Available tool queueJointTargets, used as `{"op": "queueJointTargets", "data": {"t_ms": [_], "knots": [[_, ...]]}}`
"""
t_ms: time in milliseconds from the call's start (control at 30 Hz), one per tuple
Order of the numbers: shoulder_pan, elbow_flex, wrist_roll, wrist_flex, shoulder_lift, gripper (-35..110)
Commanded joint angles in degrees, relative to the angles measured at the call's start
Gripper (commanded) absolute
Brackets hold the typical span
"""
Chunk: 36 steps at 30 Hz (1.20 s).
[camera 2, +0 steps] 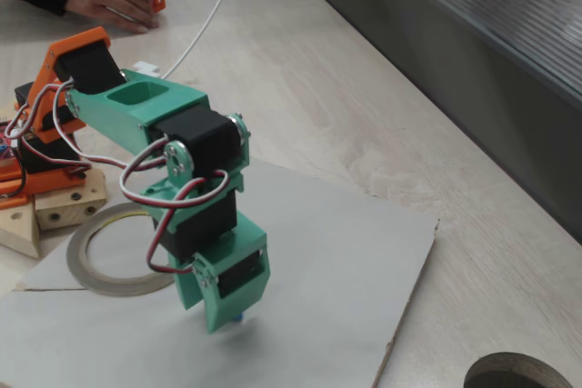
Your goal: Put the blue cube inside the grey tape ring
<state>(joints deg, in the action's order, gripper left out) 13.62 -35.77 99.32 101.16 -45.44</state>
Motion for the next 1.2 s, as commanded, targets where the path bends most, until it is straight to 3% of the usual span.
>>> {"op": "queueJointTargets", "data": {"t_ms": [0, 1167], "knots": [[0.18, 1.14, 0.62, 0.79, -0.79, 11], [0.53, 0.44, 0.35, 0.79, -8.35, 11]]}}
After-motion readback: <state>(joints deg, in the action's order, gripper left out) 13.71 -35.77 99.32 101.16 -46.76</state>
